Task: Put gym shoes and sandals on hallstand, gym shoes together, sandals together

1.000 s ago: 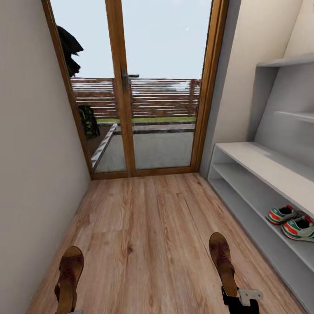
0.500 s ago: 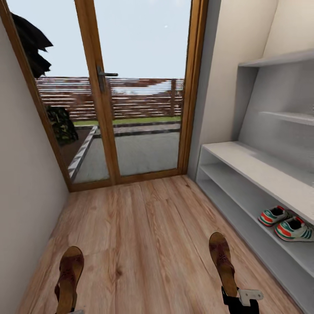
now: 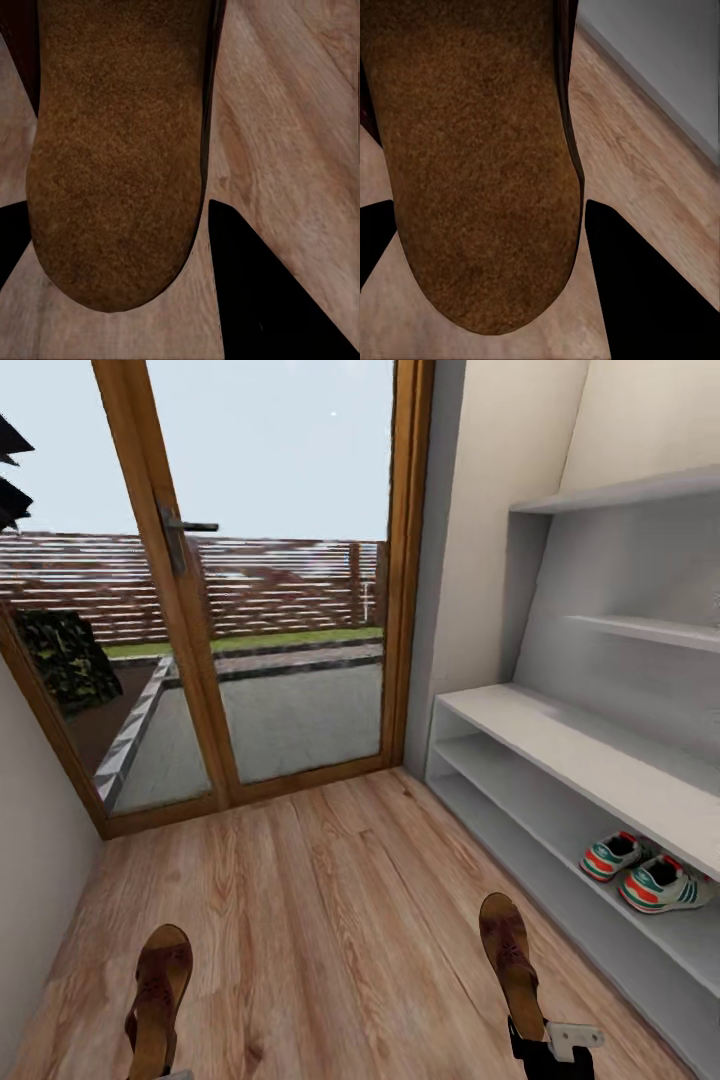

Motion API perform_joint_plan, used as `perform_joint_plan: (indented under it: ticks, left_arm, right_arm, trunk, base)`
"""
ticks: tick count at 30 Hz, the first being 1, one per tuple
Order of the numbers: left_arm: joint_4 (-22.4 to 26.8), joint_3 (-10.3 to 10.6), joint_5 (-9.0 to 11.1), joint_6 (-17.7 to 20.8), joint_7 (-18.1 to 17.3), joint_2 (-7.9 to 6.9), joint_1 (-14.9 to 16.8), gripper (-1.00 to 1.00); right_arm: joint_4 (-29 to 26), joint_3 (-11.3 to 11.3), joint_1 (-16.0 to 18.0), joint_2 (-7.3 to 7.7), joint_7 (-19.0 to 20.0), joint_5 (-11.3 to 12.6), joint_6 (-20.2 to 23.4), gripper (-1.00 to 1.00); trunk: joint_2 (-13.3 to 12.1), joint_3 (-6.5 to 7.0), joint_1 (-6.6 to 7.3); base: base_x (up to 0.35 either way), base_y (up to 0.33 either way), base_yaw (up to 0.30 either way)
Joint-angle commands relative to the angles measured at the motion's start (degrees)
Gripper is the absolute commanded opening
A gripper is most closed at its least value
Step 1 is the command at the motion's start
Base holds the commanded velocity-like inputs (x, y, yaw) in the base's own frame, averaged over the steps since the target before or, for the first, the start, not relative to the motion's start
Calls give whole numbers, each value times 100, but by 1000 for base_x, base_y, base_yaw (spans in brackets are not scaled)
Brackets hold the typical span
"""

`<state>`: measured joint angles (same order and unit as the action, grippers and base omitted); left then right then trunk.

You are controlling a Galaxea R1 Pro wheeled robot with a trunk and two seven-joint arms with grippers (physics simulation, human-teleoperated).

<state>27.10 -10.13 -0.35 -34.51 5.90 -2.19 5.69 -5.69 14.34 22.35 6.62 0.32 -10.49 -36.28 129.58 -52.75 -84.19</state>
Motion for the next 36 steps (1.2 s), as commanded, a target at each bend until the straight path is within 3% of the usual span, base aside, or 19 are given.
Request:
perform_joint_plan:
  ticks: [1,36]
  left_arm:
    - [-3,3,-27,-12,24,-1,2,-100]
    - [-3,22,-33,-21,17,-1,2,-100]
  right_arm:
    - [6,51,6,-1,12,-41,-20,-100]
    - [6,51,6,-2,12,-41,-20,-100]
  trunk:
    - [2,-5,-2]
    - [2,-5,-2]
  base:
    - [301,203,-265]
    - [298,197,-265]
